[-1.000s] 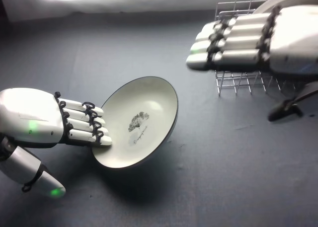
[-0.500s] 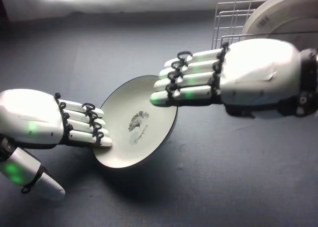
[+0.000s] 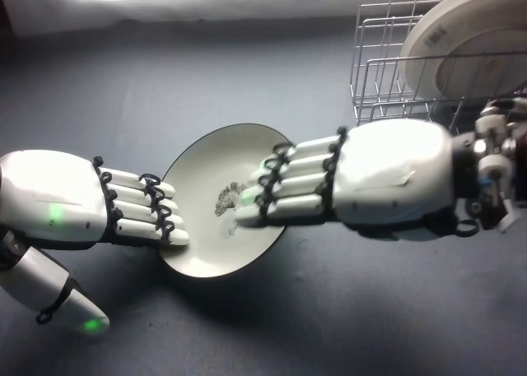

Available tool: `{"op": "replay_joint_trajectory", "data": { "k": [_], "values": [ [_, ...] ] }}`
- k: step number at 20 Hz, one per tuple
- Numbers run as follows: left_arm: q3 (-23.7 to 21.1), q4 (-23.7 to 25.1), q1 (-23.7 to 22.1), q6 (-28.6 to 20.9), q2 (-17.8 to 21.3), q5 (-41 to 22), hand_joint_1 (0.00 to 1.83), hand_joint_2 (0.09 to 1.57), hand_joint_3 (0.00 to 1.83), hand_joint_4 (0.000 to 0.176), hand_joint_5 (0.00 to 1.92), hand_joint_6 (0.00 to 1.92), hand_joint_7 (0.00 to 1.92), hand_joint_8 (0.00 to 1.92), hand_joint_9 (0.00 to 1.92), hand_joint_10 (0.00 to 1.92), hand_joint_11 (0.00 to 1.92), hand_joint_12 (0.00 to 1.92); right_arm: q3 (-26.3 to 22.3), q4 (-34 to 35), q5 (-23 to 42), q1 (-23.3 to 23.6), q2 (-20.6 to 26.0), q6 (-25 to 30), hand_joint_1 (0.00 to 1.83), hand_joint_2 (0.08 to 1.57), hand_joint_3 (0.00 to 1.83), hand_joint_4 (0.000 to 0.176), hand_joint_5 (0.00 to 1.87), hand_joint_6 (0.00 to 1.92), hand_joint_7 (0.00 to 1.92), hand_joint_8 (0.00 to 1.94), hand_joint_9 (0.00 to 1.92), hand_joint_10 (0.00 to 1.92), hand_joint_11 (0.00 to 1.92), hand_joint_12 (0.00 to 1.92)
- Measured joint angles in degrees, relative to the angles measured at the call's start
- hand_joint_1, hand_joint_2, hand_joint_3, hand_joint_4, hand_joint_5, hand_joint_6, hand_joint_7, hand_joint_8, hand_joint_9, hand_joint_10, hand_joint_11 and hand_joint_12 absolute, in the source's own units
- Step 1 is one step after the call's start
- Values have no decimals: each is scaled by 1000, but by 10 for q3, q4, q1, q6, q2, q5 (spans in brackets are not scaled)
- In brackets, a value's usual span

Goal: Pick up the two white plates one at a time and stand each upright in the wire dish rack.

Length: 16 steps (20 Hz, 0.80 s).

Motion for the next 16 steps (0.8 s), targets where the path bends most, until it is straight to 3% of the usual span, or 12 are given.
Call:
{"op": "replay_joint_trajectory", "data": {
  "k": [1, 6, 8, 11, 16],
  "values": [
    [0, 0, 0, -1, 0, 0, 0, 1140, 2, 0, 124, 4, 95, 6, 62, 8, 31, 14, 4, 1, -2, 0, -9, 0, 1676, 1104, 1, 0, 0, 0, 0, 0, 0, 0, 0, 190],
    [0, -1, 1, -5, 0, -2, 0, 1139, 1, 0, 114, 0, 80, 0, 43, 0, 16, 8, 26, 2, -10, 0, -34, -2, 1633, 1099, 0, 0, 0, 0, 0, 0, 0, 0, 0, 148],
    [0, -5, 6, -9, 0, -3, 0, 1140, 1, 0, 121, 2, 97, 6, 64, 8, 35, 17, 32, 2, -12, 0, -37, -2, 1657, 1121, 5, 0, 0, 0, 0, 0, 0, 0, 0, 93],
    [0, -14, 16, -13, -2, -4, 0, 1136, 0, 0, 102, 0, 80, 0, 42, 0, 16, 9, 33, 3, -12, 0, -37, -2, 1669, 1133, 6, 0, 9, 3, 0, 0, 0, 0, 0, 185],
    [2, -14, 18, -14, -4, -8, 0, 1134, 0, 0, 101, 0, 66, 0, 32, 0, 3, 4, 39, 3, -10, 1, -37, -4, 1633, 1140, 0, 0, 0, 0, 0, 0, 0, 0, 0, 174]
  ]
}}
